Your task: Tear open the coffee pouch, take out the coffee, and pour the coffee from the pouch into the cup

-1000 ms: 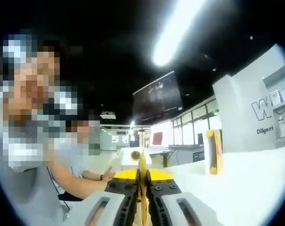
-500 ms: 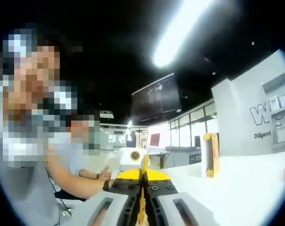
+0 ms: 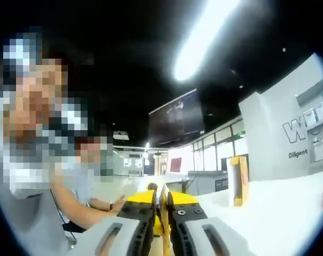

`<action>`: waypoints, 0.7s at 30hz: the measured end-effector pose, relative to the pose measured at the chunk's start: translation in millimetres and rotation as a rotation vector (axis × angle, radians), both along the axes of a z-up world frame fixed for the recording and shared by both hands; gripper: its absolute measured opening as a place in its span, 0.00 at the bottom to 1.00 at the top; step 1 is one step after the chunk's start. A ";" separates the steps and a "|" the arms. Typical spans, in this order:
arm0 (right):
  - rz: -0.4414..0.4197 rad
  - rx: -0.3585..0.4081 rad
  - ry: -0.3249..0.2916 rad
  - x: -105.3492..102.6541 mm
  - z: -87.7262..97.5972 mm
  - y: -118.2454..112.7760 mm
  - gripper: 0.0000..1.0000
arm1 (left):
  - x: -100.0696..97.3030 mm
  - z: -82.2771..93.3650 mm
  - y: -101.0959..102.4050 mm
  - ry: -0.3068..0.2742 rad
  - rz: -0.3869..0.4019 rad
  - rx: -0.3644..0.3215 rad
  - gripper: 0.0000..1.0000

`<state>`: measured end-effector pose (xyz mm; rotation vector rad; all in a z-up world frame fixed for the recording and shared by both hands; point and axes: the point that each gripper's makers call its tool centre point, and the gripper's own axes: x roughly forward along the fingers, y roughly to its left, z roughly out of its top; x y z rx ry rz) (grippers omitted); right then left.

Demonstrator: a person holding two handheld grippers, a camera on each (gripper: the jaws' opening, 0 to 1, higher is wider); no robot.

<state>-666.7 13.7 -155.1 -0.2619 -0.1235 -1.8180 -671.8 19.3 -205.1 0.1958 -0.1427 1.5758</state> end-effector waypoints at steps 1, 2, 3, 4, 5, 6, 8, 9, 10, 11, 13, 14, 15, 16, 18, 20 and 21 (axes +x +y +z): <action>0.001 -0.001 -0.006 1.0 -0.6 -0.2 0.07 | 0.3 -0.4 0.1 -0.002 -0.001 -0.002 0.06; 0.001 -0.001 -0.007 0.3 -0.6 0.5 0.07 | 0.9 -0.7 0.4 -0.006 -0.002 -0.003 0.06; -0.005 -0.003 -0.006 -0.3 -0.5 1.3 0.06 | 1.6 -0.4 0.4 -0.016 -0.008 0.000 0.07; -0.010 -0.004 -0.008 -0.9 -0.1 2.0 0.06 | 2.7 -0.4 0.6 -0.035 -0.018 0.001 0.09; -0.001 -0.009 -0.025 -0.6 0.4 3.1 0.05 | 2.7 0.2 0.6 -0.043 -0.021 0.004 0.12; 0.005 -0.011 -0.032 -1.0 1.3 3.5 0.05 | 3.3 1.8 0.5 -0.046 -0.026 0.013 0.14; 0.008 -0.011 -0.027 -0.7 2.6 3.0 0.05 | 3.9 2.6 0.3 -0.052 -0.029 0.018 0.16; 0.018 -0.010 -0.020 0.1 3.6 2.4 0.04 | 3.8 2.6 0.3 -0.050 -0.027 0.018 0.16; 0.020 -0.012 -0.019 0.0 4.4 2.4 0.04 | 3.4 2.5 0.4 -0.051 -0.026 0.018 0.16; 0.028 -0.013 -0.023 -0.7 5.4 1.8 0.04 | 3.6 2.6 0.4 -0.052 -0.027 0.019 0.16; 0.047 -0.013 -0.029 -0.8 5.8 -0.3 0.04 | 4.0 3.7 0.2 -0.045 -0.027 0.024 0.14; 0.052 -0.014 -0.034 -1.0 5.8 -1.0 0.04 | 3.4 3.5 0.0 -0.041 -0.025 0.023 0.12; 0.058 -0.012 -0.037 -0.2 5.3 -2.2 0.04 | 3.2 2.9 -0.2 -0.035 -0.022 0.020 0.09; 0.063 -0.011 -0.036 0.5 5.1 -2.8 0.04 | 3.4 2.8 -0.4 -0.029 -0.021 0.019 0.08; 0.061 -0.012 -0.024 0.9 5.2 -2.6 0.05 | 3.3 3.0 -0.6 -0.022 -0.019 0.020 0.07; 0.057 -0.011 -0.003 1.7 4.9 -2.3 0.06 | 2.6 2.8 -0.3 -0.018 -0.017 0.018 0.06; 0.062 -0.011 -0.001 2.6 4.7 -2.0 0.07 | 2.9 2.5 -0.1 -0.018 -0.019 0.016 0.06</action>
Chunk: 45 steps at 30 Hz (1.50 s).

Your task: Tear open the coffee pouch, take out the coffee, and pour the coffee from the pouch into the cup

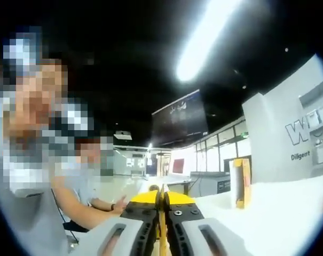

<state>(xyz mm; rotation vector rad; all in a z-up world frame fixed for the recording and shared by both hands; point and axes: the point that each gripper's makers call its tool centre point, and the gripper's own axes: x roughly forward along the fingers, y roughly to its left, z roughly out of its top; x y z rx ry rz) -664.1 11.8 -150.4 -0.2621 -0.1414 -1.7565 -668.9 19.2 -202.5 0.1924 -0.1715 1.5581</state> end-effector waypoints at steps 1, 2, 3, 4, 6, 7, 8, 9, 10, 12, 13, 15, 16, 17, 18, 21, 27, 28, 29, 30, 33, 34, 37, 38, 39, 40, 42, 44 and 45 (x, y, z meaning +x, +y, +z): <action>0.005 -0.001 -0.008 -0.1 -0.6 0.8 0.09 | 0.2 -0.3 0.3 0.002 -0.002 -0.002 0.06; 0.006 -0.002 -0.017 -1.0 -1.1 1.2 0.13 | 0.2 -0.6 0.6 0.006 0.001 -0.005 0.06; 0.007 -0.001 -0.026 -1.5 -2.2 1.3 0.16 | 0.1 -0.9 0.9 0.008 0.003 -0.007 0.05; 0.008 -0.003 -0.029 -1.8 -2.8 1.8 0.18 | -0.3 -1.4 1.0 0.007 0.005 -0.010 0.05; 0.000 -0.013 -0.033 -1.9 -3.3 2.9 0.17 | -1.2 -1.4 0.8 0.005 0.009 -0.010 0.06; -0.005 -0.024 -0.038 -2.3 -2.8 3.3 0.16 | -1.3 -1.6 0.7 0.002 0.009 -0.011 0.06; -0.007 -0.030 -0.039 -1.7 -3.1 3.5 0.12 | -1.4 -1.2 0.5 0.007 0.013 -0.009 0.06; -0.018 -0.034 -0.034 -2.3 -3.2 3.2 0.10 | -1.5 -0.8 0.3 0.007 0.013 -0.006 0.06; -0.030 -0.033 -0.025 -3.3 -2.8 3.5 0.08 | -1.3 -0.5 0.4 0.002 0.008 -0.004 0.06; -0.038 -0.031 -0.015 -4.1 -1.9 4.0 0.05 | -0.9 0.4 1.0 -0.007 0.004 0.002 0.07; -0.041 -0.032 -0.014 -4.5 -1.5 4.3 0.04 | 0.3 0.7 1.3 -0.018 -0.006 0.005 0.09; -0.046 -0.026 -0.013 -6.2 -2.0 6.1 0.03 | 0.1 0.2 1.8 -0.028 -0.011 0.002 0.11; -0.051 -0.023 -0.011 -6.8 -2.0 6.7 0.03 | -0.7 0.1 1.6 -0.030 -0.008 0.002 0.12; -0.054 -0.023 -0.012 -7.5 -1.3 8.0 0.02 | -0.7 0.2 1.4 -0.034 -0.009 0.004 0.13; -0.052 -0.028 -0.015 -6.5 0.4 8.8 0.02 | -1.0 0.2 1.1 -0.037 -0.007 0.005 0.13; -0.060 -0.044 0.014 -2.3 8.8 9.3 0.02 | -0.2 0.4 -0.2 -0.030 -0.001 0.006 0.12; -0.062 -0.046 0.038 2.3 15.6 7.7 0.02 | -1.3 3.2 -2.1 -0.012 0.004 0.020 0.09; -0.061 -0.046 0.039 2.3 15.4 7.8 0.02 | -1.1 3.4 -2.3 -0.007 0.005 0.021 0.08; -0.063 -0.045 0.040 2.1 14.6 7.5 0.03 | -1.2 2.8 -2.1 -0.002 0.009 0.017 0.07; -0.067 -0.048 0.039 1.6 12.7 8.2 0.03 | -1.3 1.7 -1.9 0.006 0.013 0.009 0.06; -0.058 -0.067 0.016 1.2 8.7 12.1 0.07 | -1.3 -2.0 -0.7 0.019 0.022 -0.015 0.05; -0.059 -0.068 0.013 0.7 7.7 13.5 0.08 | -1.4 -3.0 -0.4 0.028 0.028 -0.023 0.05; -0.065 -0.071 0.000 -2.1 5.3 17.1 0.13 | -1.8 -4.3 0.6 0.027 0.029 -0.031 0.05; -0.065 -0.072 -0.003 -2.6 5.7 17.6 0.14 | -3.1 -5.1 0.9 0.031 0.037 -0.036 0.04; -0.067 -0.071 -0.001 -2.5 6.4 17.6 0.14 | -3.7 -6.4 1.5 0.028 0.039 -0.042 0.04; -0.067 -0.070 0.002 -2.0 7.9 17.3 0.13 | -4.0 -7.1 1.7 0.029 0.040 -0.047 0.04; -0.080 -0.065 0.026 -2.8 10.5 17.4 0.05 | -3.8 -6.4 1.7 0.032 0.039 -0.044 0.05; -0.086 -0.058 0.034 -3.3 10.3 16.8 0.03 | -2.5 -6.0 1.9 0.030 0.035 -0.042 0.05; -0.092 -0.060 0.040 -3.6 10.4 17.1 0.03 | -2.1 -4.8 1.6 0.021 0.032 -0.034 0.06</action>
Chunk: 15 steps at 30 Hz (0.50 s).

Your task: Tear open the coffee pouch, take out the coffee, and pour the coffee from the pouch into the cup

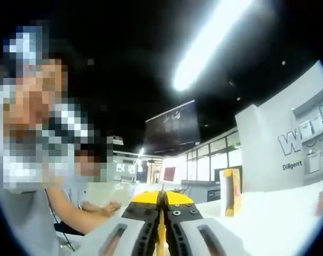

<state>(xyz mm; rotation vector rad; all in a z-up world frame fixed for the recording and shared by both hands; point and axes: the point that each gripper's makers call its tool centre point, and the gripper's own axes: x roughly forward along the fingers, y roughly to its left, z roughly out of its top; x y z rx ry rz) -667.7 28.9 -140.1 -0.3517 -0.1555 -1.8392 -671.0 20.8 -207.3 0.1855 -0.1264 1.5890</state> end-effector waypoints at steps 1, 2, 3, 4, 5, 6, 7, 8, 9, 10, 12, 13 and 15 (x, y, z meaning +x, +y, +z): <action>-0.001 -0.002 0.000 0.4 0.0 -0.1 0.02 | -0.6 0.4 -0.5 -0.019 -0.004 0.006 0.07; 0.001 -0.008 -0.007 -0.1 0.5 0.5 0.02 | -2.0 1.2 -0.7 -0.032 -0.006 0.014 0.10; -0.002 -0.012 -0.015 -1.0 0.8 1.3 0.02 | -1.8 3.9 -0.8 -0.030 -0.006 0.029 0.14; -0.002 -0.013 -0.013 -0.9 0.9 1.4 0.02 | -0.8 6.6 -1.5 -0.029 -0.011 0.046 0.16; 0.000 -0.011 -0.010 -0.1 1.0 1.3 0.01 | 0.5 7.1 -2.0 -0.037 -0.020 0.047 0.15; -0.014 -0.011 -0.002 -1.5 1.6 2.1 0.01 | 0.6 6.9 -1.9 -0.037 -0.020 0.046 0.15; -0.016 -0.009 0.004 -0.9 1.7 2.0 0.01 | -0.6 5.2 -1.7 -0.034 -0.012 0.037 0.13; -0.013 -0.008 0.006 -0.6 1.6 2.0 0.01 | -1.0 4.2 -1.4 -0.023 -0.009 0.031 0.10; -0.012 -0.009 0.007 -0.1 1.9 2.1 0.01 | -0.5 3.8 -1.5 -0.018 -0.010 0.029 0.08; -0.015 -0.011 0.006 -0.8 1.7 2.3 0.02 | 0.3 4.0 -1.3 -0.017 -0.012 0.029 0.08; -0.011 -0.011 0.009 0.5 0.8 1.1 0.03 | -1.0 3.5 -1.5 0.000 -0.001 0.026 0.06; 0.010 -0.018 0.009 3.4 1.2 0.1 0.04 | -1.4 3.6 -1.8 0.002 0.000 0.026 0.05; 0.038 -0.034 -0.004 7.2 0.2 -0.8 0.12 | -1.5 3.7 -2.7 0.008 0.006 0.024 0.05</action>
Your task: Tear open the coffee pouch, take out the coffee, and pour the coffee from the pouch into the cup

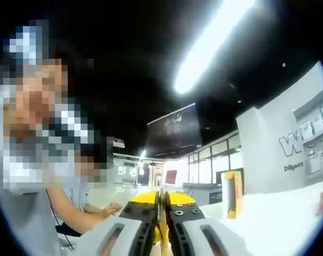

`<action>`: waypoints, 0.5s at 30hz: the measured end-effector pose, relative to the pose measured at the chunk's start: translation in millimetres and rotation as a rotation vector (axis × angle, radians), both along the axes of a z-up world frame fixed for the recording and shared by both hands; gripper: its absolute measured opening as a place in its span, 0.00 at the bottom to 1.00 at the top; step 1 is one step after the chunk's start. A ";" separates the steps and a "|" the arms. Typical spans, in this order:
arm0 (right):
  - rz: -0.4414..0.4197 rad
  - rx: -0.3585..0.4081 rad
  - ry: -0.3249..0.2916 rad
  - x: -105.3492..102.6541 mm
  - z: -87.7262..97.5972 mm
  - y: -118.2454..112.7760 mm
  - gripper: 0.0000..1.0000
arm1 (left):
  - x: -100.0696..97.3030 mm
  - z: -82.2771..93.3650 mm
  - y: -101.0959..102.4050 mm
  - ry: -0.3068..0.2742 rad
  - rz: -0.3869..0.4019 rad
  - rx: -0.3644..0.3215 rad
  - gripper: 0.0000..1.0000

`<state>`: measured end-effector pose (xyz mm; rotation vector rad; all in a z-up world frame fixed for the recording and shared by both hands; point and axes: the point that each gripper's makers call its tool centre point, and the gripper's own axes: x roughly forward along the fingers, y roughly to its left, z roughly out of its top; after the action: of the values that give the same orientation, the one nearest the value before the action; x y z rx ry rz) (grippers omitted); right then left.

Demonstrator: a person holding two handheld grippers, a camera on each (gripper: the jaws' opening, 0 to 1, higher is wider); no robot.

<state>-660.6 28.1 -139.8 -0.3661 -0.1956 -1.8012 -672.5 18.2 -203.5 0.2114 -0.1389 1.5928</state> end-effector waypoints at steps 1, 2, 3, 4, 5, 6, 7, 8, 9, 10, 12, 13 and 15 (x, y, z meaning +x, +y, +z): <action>0.007 -0.007 -0.009 0.0 -1.4 -0.2 0.17 | 0.5 -0.1 0.2 0.001 -0.001 -0.001 0.05; 0.010 -0.010 -0.017 -1.3 -3.3 -0.2 0.18 | 0.6 -0.1 0.4 0.001 -0.001 -0.001 0.05; 0.012 -0.012 -0.022 -2.3 -5.2 -0.5 0.18 | 0.7 -0.3 0.8 -0.001 -0.003 -0.002 0.05; 0.010 -0.021 -0.028 -3.7 -6.1 -0.2 0.18 | 0.4 -1.1 1.3 -0.003 -0.004 -0.006 0.05; 0.009 -0.036 -0.037 -5.7 -5.3 0.5 0.17 | -0.6 -1.8 1.7 -0.004 -0.001 -0.010 0.05; 0.009 -0.054 -0.052 -7.9 -3.6 1.4 0.15 | -1.1 -2.3 1.9 -0.006 -0.002 -0.012 0.05; 0.003 -0.067 -0.053 -9.3 -2.2 2.3 0.08 | -1.5 -2.5 2.2 -0.008 -0.002 -0.012 0.05; -0.007 -0.075 -0.051 -10.3 -2.3 2.0 0.06 | -1.5 -2.5 2.5 -0.008 -0.002 -0.012 0.05; -0.009 -0.083 -0.059 -12.0 -1.9 1.4 0.05 | -1.5 -2.5 2.6 -0.010 -0.004 -0.012 0.05; -0.012 -0.088 -0.064 -13.3 -1.7 1.6 0.03 | -1.7 -2.9 2.6 -0.016 -0.004 -0.013 0.05; -0.034 -0.105 -0.064 -15.0 0.2 2.1 0.02 | -1.2 -2.0 0.9 -0.028 -0.006 -0.008 0.07; -0.030 -0.112 -0.065 -14.1 1.4 2.2 0.02 | 0.4 0.6 -0.4 -0.038 -0.013 0.007 0.09; -0.049 -0.105 -0.048 -12.9 4.1 2.1 0.01 | 1.7 7.3 -2.3 -0.047 -0.022 0.045 0.14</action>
<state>-673.4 30.2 -135.7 -0.4056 -0.3182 -1.8540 -670.8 15.9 -196.2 0.2069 -0.2136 1.5740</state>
